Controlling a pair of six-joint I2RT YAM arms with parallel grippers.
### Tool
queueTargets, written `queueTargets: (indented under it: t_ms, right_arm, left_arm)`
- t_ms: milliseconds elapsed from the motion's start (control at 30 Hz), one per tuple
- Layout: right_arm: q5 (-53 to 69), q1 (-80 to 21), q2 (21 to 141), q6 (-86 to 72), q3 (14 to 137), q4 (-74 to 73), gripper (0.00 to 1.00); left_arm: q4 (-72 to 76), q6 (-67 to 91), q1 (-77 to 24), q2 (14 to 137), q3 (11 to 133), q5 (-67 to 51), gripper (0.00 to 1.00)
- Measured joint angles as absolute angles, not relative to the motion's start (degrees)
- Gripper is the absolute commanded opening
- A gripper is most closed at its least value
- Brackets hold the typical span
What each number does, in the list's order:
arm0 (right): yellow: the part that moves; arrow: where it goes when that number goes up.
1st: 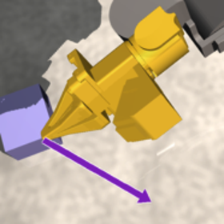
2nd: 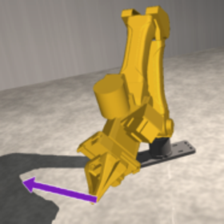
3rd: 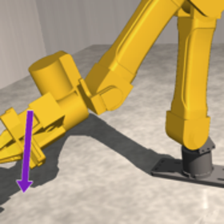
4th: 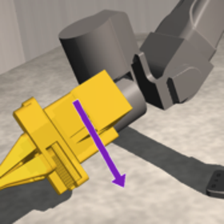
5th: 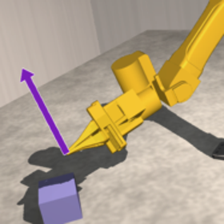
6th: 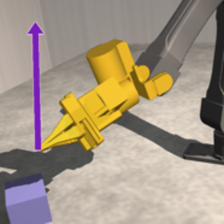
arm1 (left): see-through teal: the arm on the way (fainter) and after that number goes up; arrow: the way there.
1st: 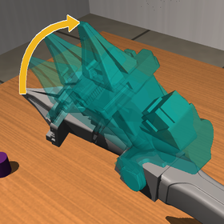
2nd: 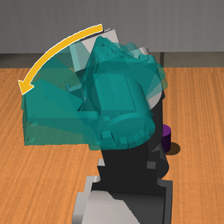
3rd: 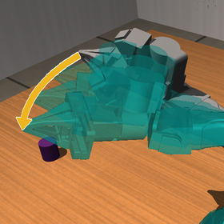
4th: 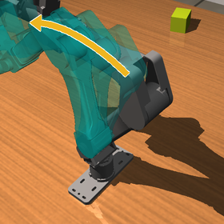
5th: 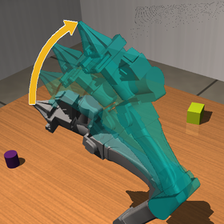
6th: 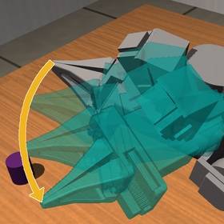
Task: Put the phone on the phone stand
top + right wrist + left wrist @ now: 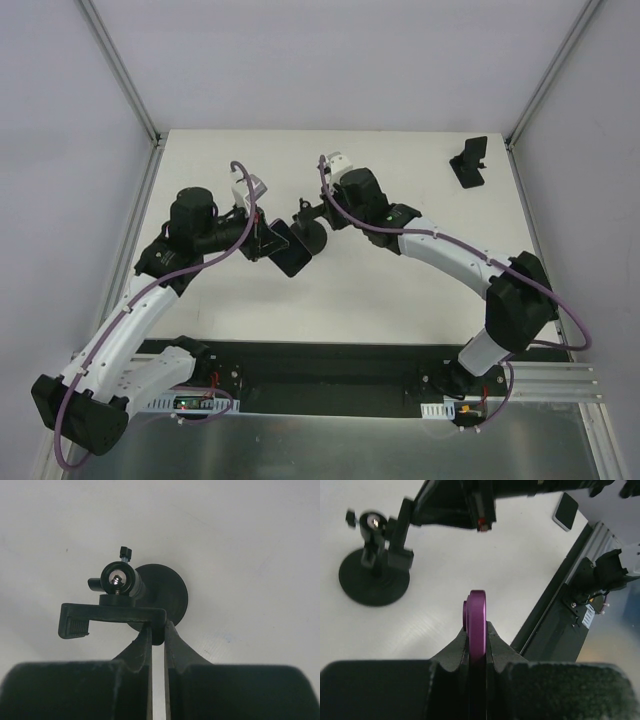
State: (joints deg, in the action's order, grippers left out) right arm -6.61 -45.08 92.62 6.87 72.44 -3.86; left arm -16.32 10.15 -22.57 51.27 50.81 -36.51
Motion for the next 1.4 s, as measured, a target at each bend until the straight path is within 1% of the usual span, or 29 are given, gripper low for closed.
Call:
queueTargets:
  t_ms: [167,300,433,533,633,933,1233,1400]
  right_arm:
    - [3.6,-45.1,91.1,11.4,69.9,-2.2,0.01]
    - [10.3,-45.1,91.0,14.0,69.8,-2.5,0.01]
    - [17.4,-44.4,91.0,15.7,69.8,-3.6,0.01]
    - [21.9,-43.5,91.1,16.2,69.8,-4.2,0.01]
    - [24.6,-42.6,91.4,16.6,69.8,-4.2,0.01]
    - [27.9,-41.3,91.5,17.3,69.8,-4.2,0.01]
    - [28.2,-40.9,91.5,18.1,69.7,-4.2,0.01]
    - [28.1,-40.9,91.5,18.2,69.7,-4.2,0.01]
  left_arm:
    - [-14.3,7.1,-23.5,55.6,56.2,-41.3,0.0]
    - [-13.5,2.3,-26.7,59.2,59.8,-45.2,0.0]
    - [-12.8,-4.7,-30.1,63.5,62.3,-51.6,0.0]
    - [-12.7,-9.4,-30.9,66.4,63.5,-56.2,0.0]
    - [-13.1,-13.6,-31.0,69.2,64.3,-58.0,0.0]
    - [-17.1,-22.1,-31.0,77.2,68.3,-55.7,0.0]
    - [-23.4,-27.2,-31.1,78.9,70.8,-51.0,0.0]
    - [-24.2,-28.4,-31.2,79.4,70.9,-48.9,0.0]
